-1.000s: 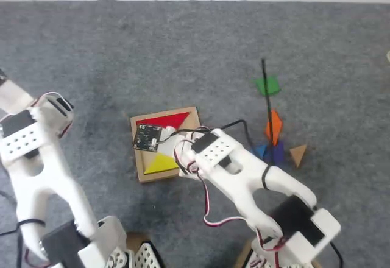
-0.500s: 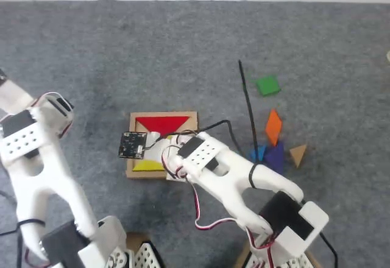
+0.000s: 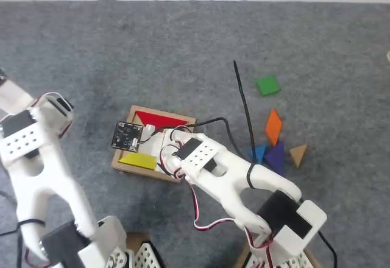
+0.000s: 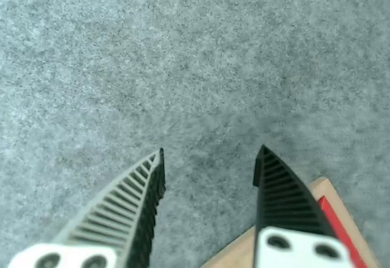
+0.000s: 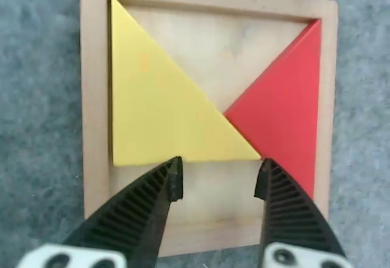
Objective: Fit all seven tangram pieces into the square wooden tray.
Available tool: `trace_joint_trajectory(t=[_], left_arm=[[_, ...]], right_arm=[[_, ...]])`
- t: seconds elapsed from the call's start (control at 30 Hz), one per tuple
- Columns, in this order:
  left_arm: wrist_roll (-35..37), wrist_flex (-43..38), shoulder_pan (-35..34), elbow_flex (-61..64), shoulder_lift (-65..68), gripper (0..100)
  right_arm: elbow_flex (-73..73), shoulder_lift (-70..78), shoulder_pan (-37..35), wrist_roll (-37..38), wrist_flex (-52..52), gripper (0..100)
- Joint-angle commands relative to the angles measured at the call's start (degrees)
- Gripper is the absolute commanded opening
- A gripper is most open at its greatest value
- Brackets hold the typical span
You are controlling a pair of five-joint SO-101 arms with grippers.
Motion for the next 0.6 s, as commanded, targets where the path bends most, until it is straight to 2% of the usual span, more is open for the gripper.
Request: trace_joint_trajectory(t=[0.0, 0.1, 0.17, 0.23, 0.3, 0.5, 0.57], left_arm=[[-6.33, 0.09, 1.32, -0.57, -2.02, 23], [-18.55, 7.3, 6.68, -2.42, -2.02, 23], [-23.65, 14.68, 9.93, -5.23, -2.2, 23], [-28.31, 21.1, 12.75, -7.34, -2.02, 23], [-32.97, 24.35, 15.74, -7.25, -1.93, 24], [-38.42, 29.27, 28.84, -4.26, -2.02, 27], [-38.33, 27.69, 32.09, -3.47, -2.02, 27]], right_arm=[[-2.11, -0.92, 2.15, -0.79, 2.42, 21.6], [-0.97, -2.68, 5.67, -3.43, 6.46, 21.5], [1.58, -4.88, 7.16, -4.84, 7.34, 20.2], [4.66, -6.55, 7.52, -2.99, 7.08, 18.8], [5.63, -6.73, 7.6, -2.29, 7.52, 18.7], [5.89, -9.45, 11.21, -2.81, 7.6, 18.7], [6.07, -13.23, 13.67, -4.13, 8.13, 18.7]])
